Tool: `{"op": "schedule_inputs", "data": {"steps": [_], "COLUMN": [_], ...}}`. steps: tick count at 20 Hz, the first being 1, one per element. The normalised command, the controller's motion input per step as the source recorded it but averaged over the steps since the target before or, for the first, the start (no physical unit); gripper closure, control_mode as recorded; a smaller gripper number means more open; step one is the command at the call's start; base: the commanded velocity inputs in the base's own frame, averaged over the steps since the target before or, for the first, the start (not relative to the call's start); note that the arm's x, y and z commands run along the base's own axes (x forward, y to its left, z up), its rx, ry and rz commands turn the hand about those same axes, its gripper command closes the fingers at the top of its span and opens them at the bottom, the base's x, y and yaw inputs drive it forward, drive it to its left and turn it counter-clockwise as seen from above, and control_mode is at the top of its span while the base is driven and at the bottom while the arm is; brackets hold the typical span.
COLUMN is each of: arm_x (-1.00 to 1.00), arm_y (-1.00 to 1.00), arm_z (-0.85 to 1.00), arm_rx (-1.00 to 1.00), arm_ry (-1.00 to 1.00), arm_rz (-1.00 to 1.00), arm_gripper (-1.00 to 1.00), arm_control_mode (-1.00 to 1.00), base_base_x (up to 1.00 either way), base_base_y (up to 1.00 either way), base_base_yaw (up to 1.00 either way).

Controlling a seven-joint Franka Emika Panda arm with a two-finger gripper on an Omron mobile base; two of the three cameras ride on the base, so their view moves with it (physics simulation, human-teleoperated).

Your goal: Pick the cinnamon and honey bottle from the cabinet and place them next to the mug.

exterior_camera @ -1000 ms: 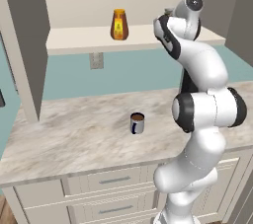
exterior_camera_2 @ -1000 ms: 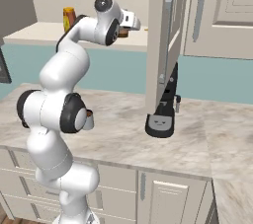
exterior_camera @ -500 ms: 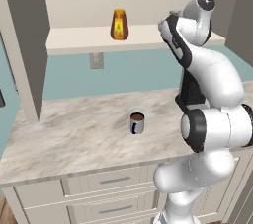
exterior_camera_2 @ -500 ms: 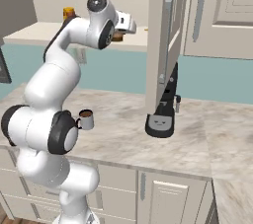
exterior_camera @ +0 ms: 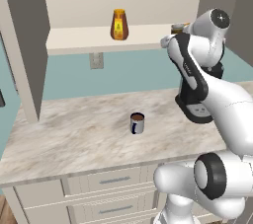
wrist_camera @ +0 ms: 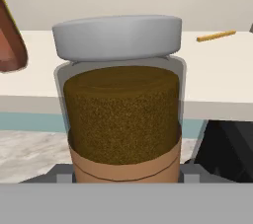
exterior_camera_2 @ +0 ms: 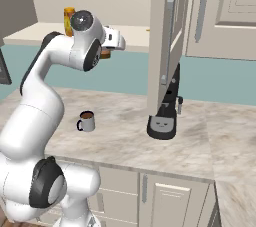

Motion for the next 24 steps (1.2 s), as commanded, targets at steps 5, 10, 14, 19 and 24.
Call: {"op": "schedule_inputs", "data": {"steps": [5,10,14,19,24], "arm_x": [-0.57,-0.16,0.0,0.01,-0.06], "arm_y": [0.0,0.0,0.0,0.0,0.0], "arm_z": [-0.33,-0.26,-0.38,-0.56,-0.7], "arm_rx": [0.0,-0.01,-0.02,0.0,0.0], "arm_ry": [-0.05,-0.11,-0.1,-0.11,-0.06], "arm_rz": [0.25,0.32,0.34,0.32,0.23], "arm_gripper": [1.0,1.0,1.0,1.0,1.0], "arm_control_mode": [-1.0,-1.0,-1.0,-1.0,-1.0], "base_base_x": [0.0,0.0,0.0,0.0,0.0], "base_base_y": [0.0,0.0,0.0,0.0,0.0], "base_base_yaw": [0.0,0.0,0.0,0.0,0.0]}}
